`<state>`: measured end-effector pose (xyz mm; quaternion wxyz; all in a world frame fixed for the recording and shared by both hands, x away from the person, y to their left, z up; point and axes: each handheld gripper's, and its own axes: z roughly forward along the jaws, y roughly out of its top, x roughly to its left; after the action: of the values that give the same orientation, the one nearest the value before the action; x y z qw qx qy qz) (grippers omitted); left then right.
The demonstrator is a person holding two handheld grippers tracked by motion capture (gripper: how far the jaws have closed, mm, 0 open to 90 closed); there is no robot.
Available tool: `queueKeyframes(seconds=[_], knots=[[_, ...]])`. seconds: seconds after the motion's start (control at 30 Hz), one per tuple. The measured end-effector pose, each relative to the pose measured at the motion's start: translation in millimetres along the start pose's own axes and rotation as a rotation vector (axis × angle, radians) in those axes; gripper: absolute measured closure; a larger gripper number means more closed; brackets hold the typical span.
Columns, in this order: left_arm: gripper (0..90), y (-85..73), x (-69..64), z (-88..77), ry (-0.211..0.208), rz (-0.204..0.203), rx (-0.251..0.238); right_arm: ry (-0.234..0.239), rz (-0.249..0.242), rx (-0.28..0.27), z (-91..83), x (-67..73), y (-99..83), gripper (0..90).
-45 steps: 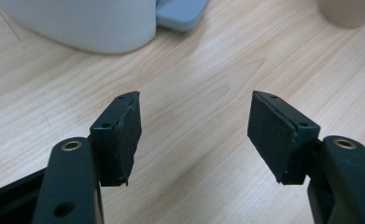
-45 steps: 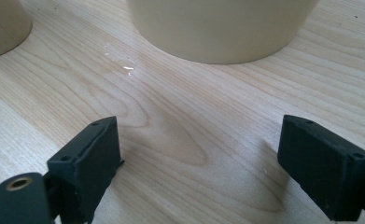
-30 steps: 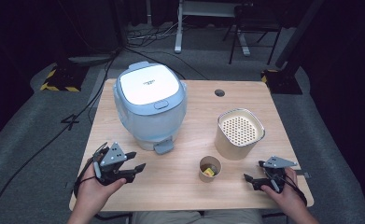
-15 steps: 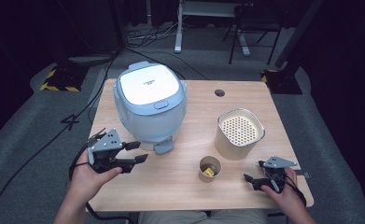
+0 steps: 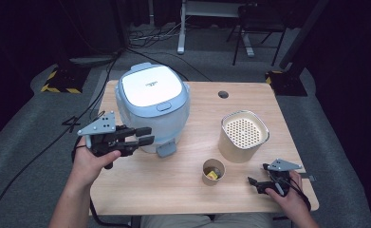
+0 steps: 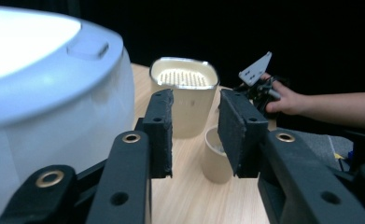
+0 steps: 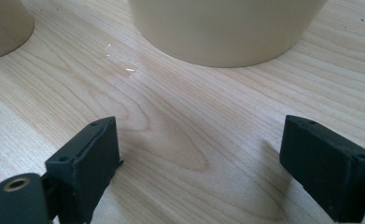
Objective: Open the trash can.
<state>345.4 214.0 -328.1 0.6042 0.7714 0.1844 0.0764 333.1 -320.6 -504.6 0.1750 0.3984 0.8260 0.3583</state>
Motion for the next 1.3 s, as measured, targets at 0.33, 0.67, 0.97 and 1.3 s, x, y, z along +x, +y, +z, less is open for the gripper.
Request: queueKeyframes(seconds=[0.33,0.67,0.97,1.3], knots=[[72.1,33.7,15.3,17.2,-0.011,0.011,0.018,0.000,0.000,0.000,0.0,0.0,0.0,12.2],[75.7,57.8,36.8,44.7,0.120,0.011,0.071,0.000,0.000,0.000,0.0,0.0,0.0,12.2],[87.9,59.4,45.1,49.8,0.189,0.015,0.133,0.000,0.000,0.001,0.0,-0.1,0.1,12.1],[89.2,60.2,37.1,52.4,0.229,0.052,0.180,0.001,0.000,0.001,0.0,-0.1,0.1,12.2]])
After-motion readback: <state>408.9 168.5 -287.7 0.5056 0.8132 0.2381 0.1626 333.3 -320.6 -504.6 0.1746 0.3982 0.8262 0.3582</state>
